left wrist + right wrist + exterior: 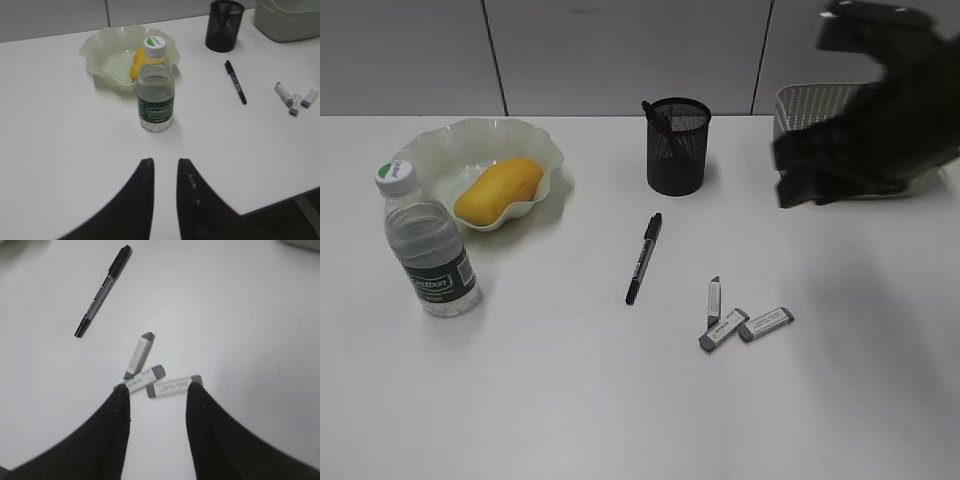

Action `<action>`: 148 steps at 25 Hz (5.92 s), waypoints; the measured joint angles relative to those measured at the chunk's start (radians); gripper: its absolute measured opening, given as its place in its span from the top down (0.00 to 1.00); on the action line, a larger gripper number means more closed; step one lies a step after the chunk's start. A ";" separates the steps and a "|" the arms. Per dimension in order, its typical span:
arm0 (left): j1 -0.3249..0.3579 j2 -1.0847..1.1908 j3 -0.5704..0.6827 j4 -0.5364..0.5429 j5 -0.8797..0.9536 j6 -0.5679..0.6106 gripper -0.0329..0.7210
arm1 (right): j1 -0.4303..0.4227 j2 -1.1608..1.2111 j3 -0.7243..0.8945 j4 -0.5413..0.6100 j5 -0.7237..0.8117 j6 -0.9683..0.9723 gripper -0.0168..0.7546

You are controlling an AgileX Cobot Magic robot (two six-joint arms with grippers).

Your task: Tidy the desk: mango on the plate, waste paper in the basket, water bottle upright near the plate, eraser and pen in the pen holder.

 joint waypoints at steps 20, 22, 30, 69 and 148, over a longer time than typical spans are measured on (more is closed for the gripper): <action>0.282 0.000 0.000 -0.002 -0.001 0.000 0.80 | 0.142 0.956 -0.968 -0.080 0.349 0.576 0.38; 0.282 0.000 0.000 -0.002 -0.001 0.000 0.80 | 0.145 0.976 -0.976 -0.085 0.344 0.599 0.40; 0.282 0.000 0.000 -0.002 -0.001 0.000 0.80 | 0.174 1.009 -0.980 -0.157 0.341 0.668 0.50; 0.282 -0.001 0.000 -0.002 -0.001 0.000 0.81 | 0.073 0.645 -0.577 -1.474 -0.549 1.257 0.84; -0.107 1.265 -0.471 -0.485 -0.301 0.370 0.60 | 0.013 -1.414 0.456 -0.258 0.438 0.036 0.57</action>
